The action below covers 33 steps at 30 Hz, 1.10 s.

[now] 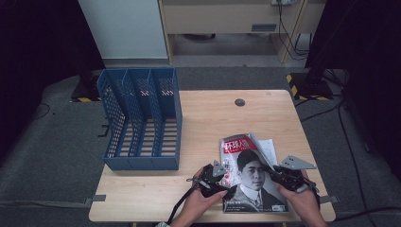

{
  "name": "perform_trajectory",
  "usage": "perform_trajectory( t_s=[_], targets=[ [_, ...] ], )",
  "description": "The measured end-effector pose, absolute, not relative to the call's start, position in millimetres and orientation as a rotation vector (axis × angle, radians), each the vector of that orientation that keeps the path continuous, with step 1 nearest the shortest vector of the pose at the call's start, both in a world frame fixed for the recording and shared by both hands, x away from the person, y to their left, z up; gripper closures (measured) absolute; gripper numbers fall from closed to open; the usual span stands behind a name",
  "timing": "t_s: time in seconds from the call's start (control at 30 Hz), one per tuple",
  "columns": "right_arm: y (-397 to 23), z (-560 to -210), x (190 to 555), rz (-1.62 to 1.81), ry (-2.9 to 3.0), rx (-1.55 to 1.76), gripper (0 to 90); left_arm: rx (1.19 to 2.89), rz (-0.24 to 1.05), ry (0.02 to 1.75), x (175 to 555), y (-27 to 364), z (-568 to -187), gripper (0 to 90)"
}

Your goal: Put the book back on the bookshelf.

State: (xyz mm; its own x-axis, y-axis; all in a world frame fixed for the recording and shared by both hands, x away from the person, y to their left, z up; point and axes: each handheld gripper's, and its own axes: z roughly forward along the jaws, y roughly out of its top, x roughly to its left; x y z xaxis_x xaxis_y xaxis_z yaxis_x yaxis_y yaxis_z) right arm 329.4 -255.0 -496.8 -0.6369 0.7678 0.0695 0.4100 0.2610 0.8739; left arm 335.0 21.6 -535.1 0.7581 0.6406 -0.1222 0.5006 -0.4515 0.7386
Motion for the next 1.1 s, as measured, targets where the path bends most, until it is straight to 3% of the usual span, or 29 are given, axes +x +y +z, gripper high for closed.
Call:
perform_trajectory(
  t_s=[0.3,0.5,0.7,0.8,0.87,0.97,1.1],
  targets=[
    [-260.9,-492.0,327.9,1.522,2.123,1.077,87.9,2.149,0.169,0.800,336.9,20.4,-535.3,8.4],
    [-258.8,-503.4,335.8,1.449,2.143,1.139,87.2,2.155,0.168,0.797,337.0,18.9,-535.4,6.0],
    [-251.0,-523.0,348.0,1.181,2.218,1.138,82.9,2.156,0.215,0.797,335.2,17.6,-534.9,16.3],
    [-252.1,-523.6,349.5,1.153,2.207,1.172,68.8,2.169,0.239,0.791,334.0,15.9,-534.9,18.0],
    [-253.4,-524.1,350.3,1.107,2.197,1.213,50.3,2.173,0.242,0.789,333.8,15.7,-534.8,18.0],
    [-256.7,-526.1,351.9,1.041,2.174,1.261,31.3,2.174,0.246,0.788,333.6,15.6,-534.9,18.1],
    [-266.4,-527.5,354.1,0.990,2.141,1.337,20.8,2.175,0.246,0.788,333.5,15.5,-534.9,18.1]
  ],
)
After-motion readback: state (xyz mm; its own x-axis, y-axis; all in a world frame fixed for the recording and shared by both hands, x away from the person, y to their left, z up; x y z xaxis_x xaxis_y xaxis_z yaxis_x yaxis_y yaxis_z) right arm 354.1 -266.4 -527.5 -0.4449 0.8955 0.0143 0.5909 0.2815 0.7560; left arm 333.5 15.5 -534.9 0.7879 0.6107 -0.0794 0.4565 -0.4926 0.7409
